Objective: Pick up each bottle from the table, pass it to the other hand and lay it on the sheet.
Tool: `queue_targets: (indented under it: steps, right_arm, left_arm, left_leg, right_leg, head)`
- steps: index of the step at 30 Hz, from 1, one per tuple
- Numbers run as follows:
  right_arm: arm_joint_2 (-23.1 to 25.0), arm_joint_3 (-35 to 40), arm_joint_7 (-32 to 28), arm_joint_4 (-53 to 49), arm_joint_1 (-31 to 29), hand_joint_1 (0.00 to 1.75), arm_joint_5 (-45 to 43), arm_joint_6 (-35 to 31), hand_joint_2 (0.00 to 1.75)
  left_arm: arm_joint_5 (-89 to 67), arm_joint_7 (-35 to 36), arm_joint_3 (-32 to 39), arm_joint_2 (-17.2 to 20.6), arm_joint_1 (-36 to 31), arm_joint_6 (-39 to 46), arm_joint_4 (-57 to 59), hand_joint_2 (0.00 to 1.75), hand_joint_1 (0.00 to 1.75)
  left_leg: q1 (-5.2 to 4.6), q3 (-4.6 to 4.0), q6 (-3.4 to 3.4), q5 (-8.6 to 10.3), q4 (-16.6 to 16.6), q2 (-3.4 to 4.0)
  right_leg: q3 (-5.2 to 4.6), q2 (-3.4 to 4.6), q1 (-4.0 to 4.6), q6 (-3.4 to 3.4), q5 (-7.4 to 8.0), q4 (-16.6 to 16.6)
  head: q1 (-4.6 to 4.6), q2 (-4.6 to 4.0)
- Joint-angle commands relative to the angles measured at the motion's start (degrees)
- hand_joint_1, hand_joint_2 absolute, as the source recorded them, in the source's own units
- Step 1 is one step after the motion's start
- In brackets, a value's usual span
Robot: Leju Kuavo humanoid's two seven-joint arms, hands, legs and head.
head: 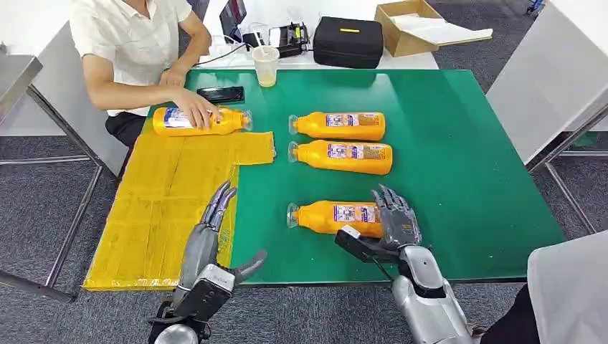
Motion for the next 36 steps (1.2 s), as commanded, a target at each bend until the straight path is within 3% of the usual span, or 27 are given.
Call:
queue_targets:
  steps: [1,5,6,7,11,15,16,17,19,23,26,30,34,36]
  right_arm:
    - [-1.29,1.48,0.44,8.07,-1.94,0.00,-0.36,1.59,1.75]
    - [-2.97,1.14,1.19,14.05,-2.88,0.02,-3.30,7.22,1.75]
    - [-3.28,0.91,1.11,15.90,-3.16,0.09,-4.29,8.03,1.75]
    - [-3.77,0.66,0.68,16.99,-3.16,1.26,-5.00,8.32,1.75]
    - [-3.95,0.55,0.43,17.16,-3.07,1.26,-5.16,8.19,1.75]
    - [-3.83,0.61,0.52,17.16,-3.22,1.26,-5.13,8.26,1.75]
    - [-3.83,0.61,0.52,17.16,-3.22,1.55,-5.13,8.26,1.75]
    - [-3.98,0.09,0.24,17.56,-3.06,1.75,-6.15,8.65,1.75]
    - [-4.54,-0.65,-1.79,18.33,-2.64,1.75,-8.54,9.92,1.75]
    - [-9.01,-1.06,-9.66,17.55,0.88,1.75,-18.87,13.70,1.75]
    - [-12.05,-1.16,-15.65,11.96,5.41,1.75,-33.08,17.63,1.75]
    - [-14.38,1.30,-15.47,7.49,6.89,1.75,-39.40,18.09,1.75]
    - [-11.68,1.36,-19.95,1.11,8.70,1.75,-48.49,18.75,1.75]
    - [-8.96,2.77,-23.09,-3.32,8.91,1.75,-54.69,20.48,1.75]
  left_arm:
    - [0.24,0.01,0.06,-1.83,-1.14,-0.19,3.51,1.75,0.00]
    - [0.58,-0.16,0.33,-1.73,-1.17,-0.69,4.04,1.75,0.00]
    - [0.61,-0.22,0.35,-1.70,-1.34,-0.81,4.45,1.75,0.00]
    - [0.72,-0.30,0.41,-1.67,-1.46,-0.95,4.67,1.75,0.00]
    - [0.72,-0.31,0.43,-1.66,-1.49,-0.95,4.72,1.75,0.00]
    - [0.72,-0.31,0.43,-1.69,-1.54,-0.95,4.70,1.75,0.00]
    - [0.72,-0.31,0.43,-1.69,-1.54,-0.95,4.70,1.75,0.00]
    - [0.74,-0.34,0.43,-1.72,-1.61,-0.95,4.76,1.75,0.00]
    - [1.17,-0.86,0.16,-1.60,-1.96,-1.40,4.94,1.75,0.00]
    - [4.19,-2.11,-0.87,-1.33,-2.86,-2.29,7.00,1.75,0.00]
    - [7.91,-1.56,-0.96,-1.38,-3.76,-3.55,8.39,1.75,0.00]
    - [9.53,-1.18,-1.18,-1.32,-4.35,-4.05,8.43,1.75,0.00]
    - [17.99,-0.31,0.72,-2.81,-4.38,-7.41,9.47,1.75,0.00]
    - [28.43,5.92,0.97,-3.40,-4.98,-14.86,15.10,1.75,0.00]
  left_leg:
    - [0.09,0.43,0.03,-0.16,0.02,0.10]
    - [0.07,0.45,0.02,-0.06,-0.03,0.04]
    - [0.07,0.48,0.02,-0.04,-0.04,0.00]
    - [0.06,0.52,0.01,-0.03,-0.06,-0.01]
    - [0.08,0.90,0.06,-0.18,-0.01,0.05]
    - [0.05,1.35,0.06,-0.42,-0.10,0.07]
    - [0.06,1.45,0.08,-0.42,-0.07,0.14]
    - [0.08,1.45,0.12,-0.34,-0.11,0.00]
    - [0.10,1.57,0.11,-0.35,-0.09,-0.01]
    - [0.11,1.62,0.13,-0.34,-0.12,-0.24]
    - [0.13,1.87,0.12,-0.47,-0.13,-0.40]
    - [0.08,2.28,0.16,-0.76,-0.05,-0.20]
    - [0.06,2.32,0.09,-0.91,-0.04,-0.07]
    - [0.09,2.28,0.07,-0.94,-0.03,0.04]
  right_leg:
    - [0.50,-0.04,0.15,-0.31,-0.11,-0.11]
    - [0.52,-0.10,0.12,-0.24,-0.03,-0.14]
    - [0.54,-0.13,0.11,-0.19,-0.02,-0.16]
    - [0.51,-0.14,0.08,-0.13,-0.01,-0.16]
    - [0.31,-0.12,0.14,-0.28,-0.07,-0.21]
    - [0.73,-0.08,0.11,-0.35,-0.34,-0.30]
    - [0.81,0.01,0.12,-0.33,-0.32,-0.27]
    - [0.90,-0.16,0.16,-0.41,-0.31,-0.33]
    - [1.03,-0.16,0.18,-0.36,-0.28,-0.34]
    - [1.20,-0.40,0.20,-0.34,-0.36,-0.42]
    - [1.50,-0.52,0.22,-0.30,-0.43,-0.53]
    - [1.81,-0.26,0.17,-0.18,-0.63,-0.48]
    - [1.81,-0.13,0.15,-0.20,-0.63,-0.45]
    - [1.78,-0.01,0.18,-0.22,-0.64,-0.44]
  head:
    - [-0.02,0.00]
    - [0.00,0.00]
    - [-0.02,0.00]
    - [-0.02,0.00]
    - [0.00,0.00]
    - [-0.02,0.00]
    - [0.00,0.00]
    - [0.00,0.00]
    - [-0.02,0.00]
    - [0.00,0.00]
    - [-0.02,0.00]
    - [0.02,0.00]
    - [0.00,0.00]
    - [0.00,0.00]
